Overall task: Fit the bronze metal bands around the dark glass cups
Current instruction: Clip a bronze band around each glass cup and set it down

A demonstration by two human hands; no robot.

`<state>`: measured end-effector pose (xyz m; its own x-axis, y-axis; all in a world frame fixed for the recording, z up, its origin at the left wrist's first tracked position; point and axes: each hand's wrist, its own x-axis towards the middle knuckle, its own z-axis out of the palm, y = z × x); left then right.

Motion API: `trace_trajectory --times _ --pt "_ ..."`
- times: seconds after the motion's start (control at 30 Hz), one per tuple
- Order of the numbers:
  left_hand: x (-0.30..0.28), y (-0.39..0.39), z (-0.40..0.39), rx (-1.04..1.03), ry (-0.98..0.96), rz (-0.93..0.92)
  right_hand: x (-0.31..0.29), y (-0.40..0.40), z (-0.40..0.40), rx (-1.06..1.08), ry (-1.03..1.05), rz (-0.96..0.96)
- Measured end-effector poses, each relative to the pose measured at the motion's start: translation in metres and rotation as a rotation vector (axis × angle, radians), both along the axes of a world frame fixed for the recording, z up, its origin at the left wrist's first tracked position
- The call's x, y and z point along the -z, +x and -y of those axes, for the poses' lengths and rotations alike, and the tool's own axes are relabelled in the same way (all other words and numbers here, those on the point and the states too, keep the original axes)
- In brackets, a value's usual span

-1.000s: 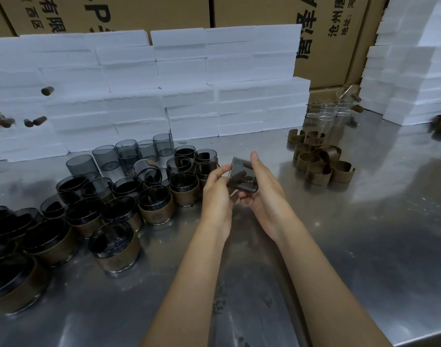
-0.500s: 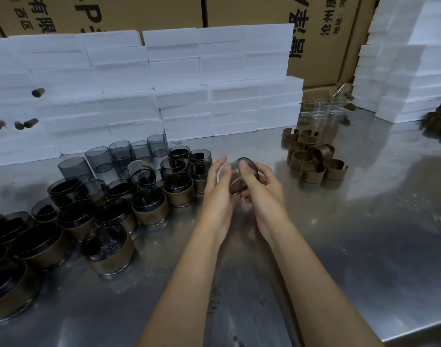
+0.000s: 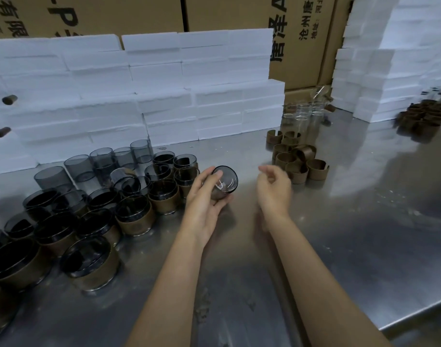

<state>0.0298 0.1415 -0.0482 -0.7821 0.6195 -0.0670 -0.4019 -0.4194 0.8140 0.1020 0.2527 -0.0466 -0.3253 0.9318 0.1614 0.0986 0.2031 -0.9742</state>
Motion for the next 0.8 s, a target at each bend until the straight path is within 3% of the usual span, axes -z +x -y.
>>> trace_trajectory --times 0.1,0.2,0.3,0.4,0.5,0.63,0.8 --pt "0.003 -0.004 0.002 0.04 0.018 0.024 -0.004 0.014 -0.028 0.163 0.39 0.431" --pt "0.003 -0.006 0.003 0.064 0.041 0.056 -0.007 0.031 -0.058 0.156 0.456 0.704" --pt "0.003 -0.008 0.003 0.073 0.05 0.073 -0.003 0.038 -0.067 0.115 0.495 0.813" --pt "0.002 -0.007 0.004 0.075 0.056 0.084 0.003 0.039 -0.062 0.051 0.518 0.719" --pt "0.001 -0.008 0.005 0.058 0.058 0.073 0.006 0.041 -0.046 -0.112 0.498 0.492" --pt "0.002 -0.006 0.004 0.022 0.018 -0.007 -0.005 0.043 -0.012 -0.251 0.67 0.23" --pt "0.001 -0.003 0.006 0.074 0.0 -0.125 -0.02 0.039 0.024 -0.427 0.74 0.205"
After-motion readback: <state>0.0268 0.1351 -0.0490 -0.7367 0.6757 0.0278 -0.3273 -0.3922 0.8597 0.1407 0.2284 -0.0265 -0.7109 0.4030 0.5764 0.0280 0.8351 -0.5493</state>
